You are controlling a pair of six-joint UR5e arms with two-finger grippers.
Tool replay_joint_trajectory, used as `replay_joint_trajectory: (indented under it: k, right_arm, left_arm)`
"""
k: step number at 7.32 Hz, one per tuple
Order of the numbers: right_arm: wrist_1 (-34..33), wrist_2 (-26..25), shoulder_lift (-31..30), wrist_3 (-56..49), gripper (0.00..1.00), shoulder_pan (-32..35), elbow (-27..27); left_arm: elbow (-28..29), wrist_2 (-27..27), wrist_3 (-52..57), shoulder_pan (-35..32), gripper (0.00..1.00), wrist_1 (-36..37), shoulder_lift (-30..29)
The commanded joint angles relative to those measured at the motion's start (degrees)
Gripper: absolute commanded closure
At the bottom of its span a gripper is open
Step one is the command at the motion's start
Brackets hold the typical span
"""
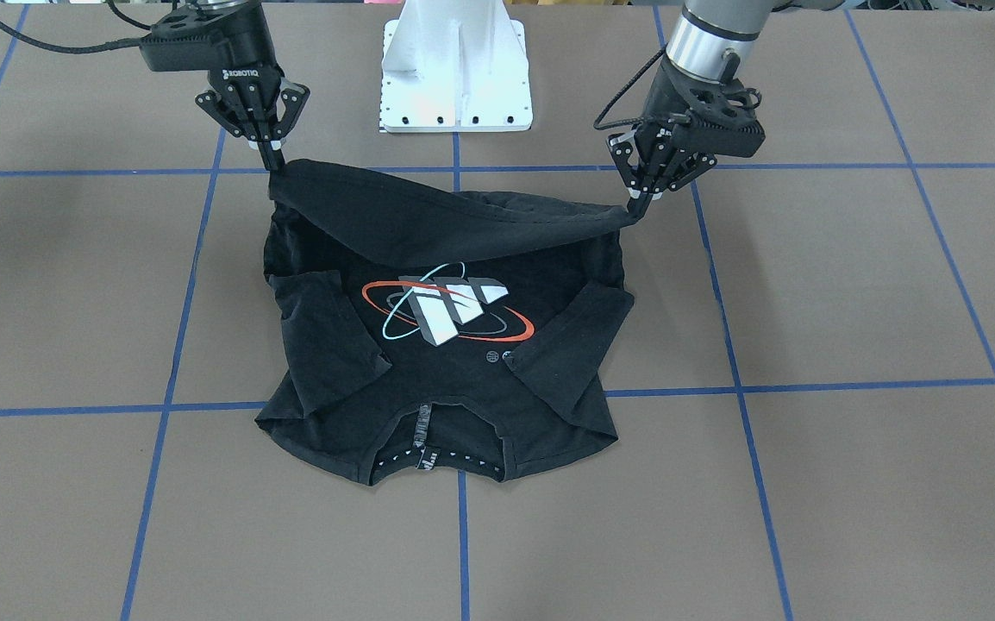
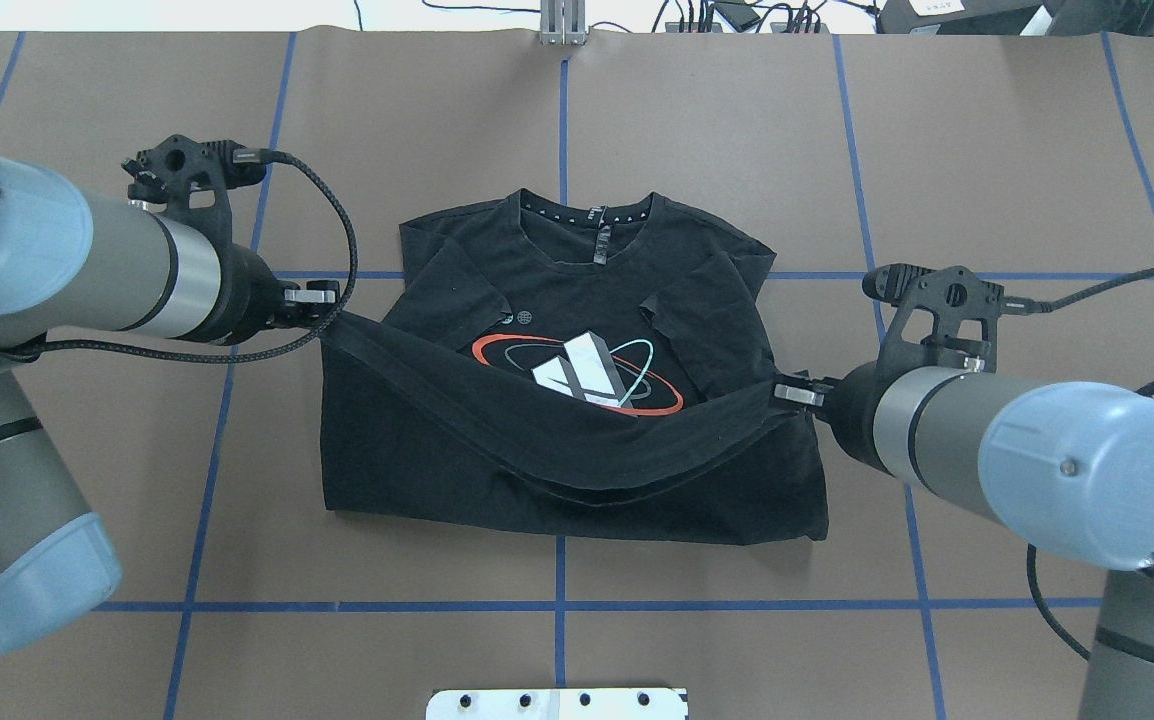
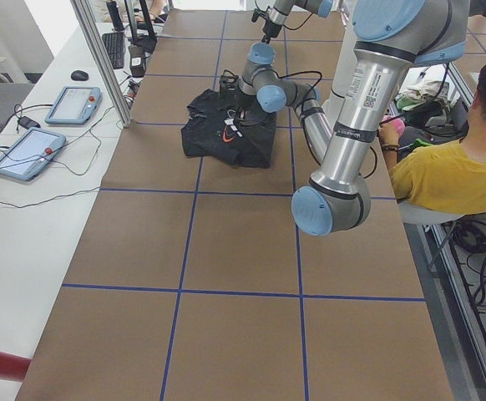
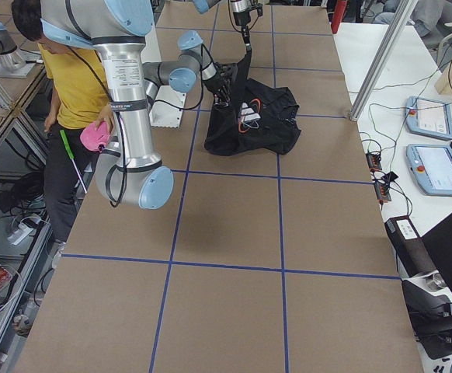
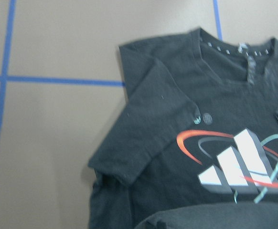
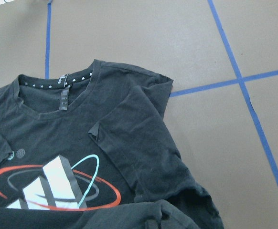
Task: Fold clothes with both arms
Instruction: 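Lay the hem near the collar with both grippers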
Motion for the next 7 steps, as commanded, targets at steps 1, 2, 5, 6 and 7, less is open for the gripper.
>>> replay_joint_trajectory:
  k: [1, 2, 5, 6, 7]
  right_arm:
    - [0.01, 0.22, 4.32, -0.89, 1.00, 5.13, -4.68]
    - [0.01, 1.00, 7.40, -1.15, 1.00, 7.94, -9.41]
    - [0.28, 5.13, 17.16, -4.67, 1.00, 15.07, -23.91]
    - [0.36, 5.66, 20.67, -4.93, 1.00, 15.70, -28.83]
    - [0.36, 5.67, 23.23, -4.93, 1.00, 16.22, -32.97]
  left_arm:
    - [8.88, 2.28, -0.03, -2.56, 1.00, -2.30, -5.26]
    - [13.72, 4.30, 0.06, -2.92, 1.00, -6.07, -6.77]
    - [24.21, 4.76, 0.23, -5.99, 1.00, -11.72, -10.82]
    - [26.32, 4.76, 0.23, -6.26, 1.00, -13.38, -11.00]
    - [29.38, 4.76, 0.23, -6.26, 1.00, -15.31, -12.31]
